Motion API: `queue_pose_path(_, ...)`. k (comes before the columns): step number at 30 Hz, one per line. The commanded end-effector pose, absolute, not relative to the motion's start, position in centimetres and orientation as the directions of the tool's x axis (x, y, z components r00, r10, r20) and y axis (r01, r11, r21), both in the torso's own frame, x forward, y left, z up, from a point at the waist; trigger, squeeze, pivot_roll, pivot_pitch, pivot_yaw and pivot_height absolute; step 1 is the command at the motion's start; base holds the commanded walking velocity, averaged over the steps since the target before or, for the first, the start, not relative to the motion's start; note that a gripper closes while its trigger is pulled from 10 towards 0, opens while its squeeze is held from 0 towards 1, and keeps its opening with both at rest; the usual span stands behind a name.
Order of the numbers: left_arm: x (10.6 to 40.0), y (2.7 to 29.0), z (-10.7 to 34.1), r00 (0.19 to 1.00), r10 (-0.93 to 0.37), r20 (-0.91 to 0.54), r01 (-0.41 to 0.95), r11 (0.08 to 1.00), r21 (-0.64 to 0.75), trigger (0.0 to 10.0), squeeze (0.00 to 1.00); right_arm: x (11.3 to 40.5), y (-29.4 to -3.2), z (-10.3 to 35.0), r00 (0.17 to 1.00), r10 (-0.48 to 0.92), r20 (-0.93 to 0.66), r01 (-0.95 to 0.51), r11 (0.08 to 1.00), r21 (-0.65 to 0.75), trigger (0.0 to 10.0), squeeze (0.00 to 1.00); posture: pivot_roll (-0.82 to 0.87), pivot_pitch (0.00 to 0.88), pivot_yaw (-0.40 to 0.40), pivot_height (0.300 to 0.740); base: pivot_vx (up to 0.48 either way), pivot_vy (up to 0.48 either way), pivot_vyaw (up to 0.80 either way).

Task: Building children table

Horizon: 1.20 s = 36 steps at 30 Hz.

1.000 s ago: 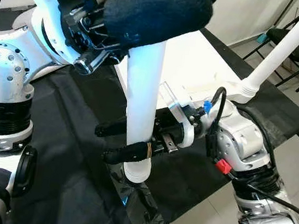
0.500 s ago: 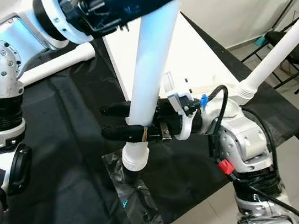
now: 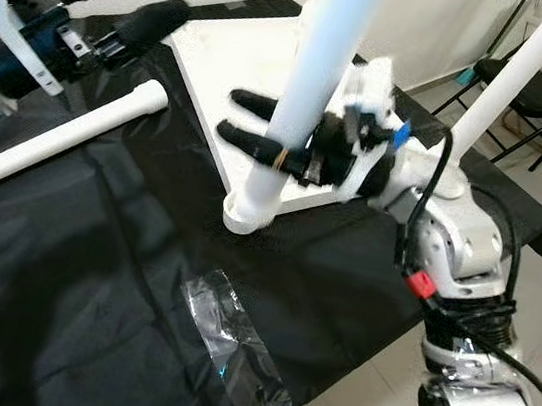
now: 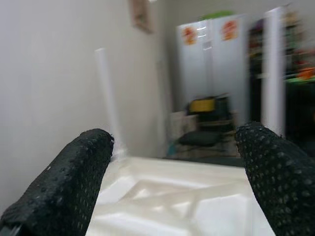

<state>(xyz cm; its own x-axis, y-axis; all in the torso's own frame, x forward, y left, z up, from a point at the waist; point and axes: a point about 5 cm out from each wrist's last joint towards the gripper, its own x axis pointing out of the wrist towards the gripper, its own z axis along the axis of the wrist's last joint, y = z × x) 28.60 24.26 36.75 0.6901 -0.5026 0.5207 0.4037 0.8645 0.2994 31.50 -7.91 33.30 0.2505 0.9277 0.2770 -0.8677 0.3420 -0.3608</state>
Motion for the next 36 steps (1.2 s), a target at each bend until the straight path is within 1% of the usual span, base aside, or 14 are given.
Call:
queue_pose_path(1,28.5,25.0,36.1,0.732,-0.436,0.523,0.321,0.898,0.301,10.0,1.0,31.6,-8.2,34.1,0.274,0.902,0.333,-0.843,0.392,-0.369,0.0,0.0,0.01,0.135,-0.064,0.74,0.0,0.0,0.0)
queue_pose_path(2,28.6,24.9,35.0,0.764,-0.409,0.498,0.277,0.906,0.32,10.0,0.41,31.6,-8.1,34.0,0.272,0.903,0.333,-0.851,0.387,-0.354,0.0,0.0,0.01,0.137,-0.063,0.74,0.0,0.0,0.0)
queue_pose_path(3,28.6,24.9,35.0,0.764,-0.409,0.498,0.277,0.906,0.32,10.0,0.41,31.6,-8.1,34.0,0.272,0.903,0.333,-0.851,0.387,-0.354,0.0,0.0,0.01,0.137,-0.063,0.74,0.0,0.0,0.0)
queue_pose_path(4,28.7,24.8,34.1,0.791,-0.389,0.473,0.243,0.908,0.341,10.0,0.15,31.5,-8.0,33.8,0.264,0.91,0.321,-0.865,0.37,-0.339,0.0,0.0,0.01,0.137,-0.064,0.74,0.0,0.0,0.0)
queue_pose_path(5,28.7,24.8,34.1,0.791,-0.389,0.473,0.243,0.908,0.341,10.0,0.15,31.5,-8.0,33.8,0.264,0.91,0.321,-0.865,0.37,-0.339,0.0,0.0,0.01,0.137,-0.064,0.74,0.0,0.0,0.0)
queue_pose_path(6,28.7,24.4,32.9,0.803,-0.381,0.458,0.24,0.911,0.336,10.0,0.0,31.2,-7.8,33.3,0.251,0.92,0.3,-0.874,0.349,-0.339,2.9,0.0,0.01,0.143,-0.061,0.74,0.0,0.0,0.0)
queue_pose_path(7,28.7,24.4,32.9,0.803,-0.381,0.458,0.24,0.911,0.336,10.0,0.0,31.2,-7.8,33.3,0.251,0.92,0.3,-0.874,0.349,-0.339,2.9,0.0,0.01,0.143,-0.061,0.74,0.0,0.0,0.0)
queue_pose_path(8,27.9,22.2,28.6,0.827,-0.43,0.361,0.311,0.886,0.344,10.0,0.0,31.4,-7.9,32.3,0.282,0.919,0.276,-0.887,0.359,-0.291,10.0,0.0,0.02,0.155,-0.065,0.74,0.0,0.0,0.0)
queue_pose_path(10,27.9,22.2,28.6,0.827,-0.43,0.361,0.311,0.886,0.344,10.0,0.0,31.4,-7.9,32.3,0.282,0.919,0.276,-0.887,0.359,-0.291,10.0,0.0,0.02,0.155,-0.065,0.74,0.0,0.0,0.0)
queue_pose_path(13,26.4,20.3,25.1,0.827,-0.482,0.289,0.384,0.86,0.336,10.0,0.0,32.0,-8.1,32.0,0.331,0.898,0.29,-0.882,0.403,-0.242,10.0,0.0,0.02,0.164,-0.066,0.74,0.0,0.0,0.0)
queue_pose_path(20,25.7,20.0,23.4,0.859,-0.433,0.272,0.32,0.87,0.375,10.0,0.0,33.0,-8.6,31.7,0.386,0.887,0.252,-0.859,0.446,-0.252,10.0,0.0,0.03,0.171,-0.072,0.74,0.0,0.0,0.0)
queue_pose_path(24,25.8,20.1,22.9,0.9,-0.315,0.302,0.221,0.926,0.306,10.0,0.0,34.3,-9.7,31.1,0.514,0.821,0.25,-0.784,0.568,-0.252,10.0,0.0,0.02,0.162,-0.082,0.74,0.0,0.0,0.0)
queue_pose_path(29,26.0,19.2,22.4,0.91,-0.25,0.329,0.203,0.964,0.172,10.0,0.0,33.8,-9.9,30.3,0.537,0.785,0.308,-0.776,0.603,-0.184,10.0,0.0,0.02,0.114,-0.092,0.74,0.0,0.0,0.0)
queue_pose_path(36,26.4,18.0,21.3,0.922,-0.231,0.312,0.219,0.973,0.072,10.0,0.0,32.8,-9.3,28.4,0.563,0.761,0.321,-0.772,0.624,-0.125,10.0,0.0,0.02,0.072,-0.084,0.74,0.0,0.0,0.0)
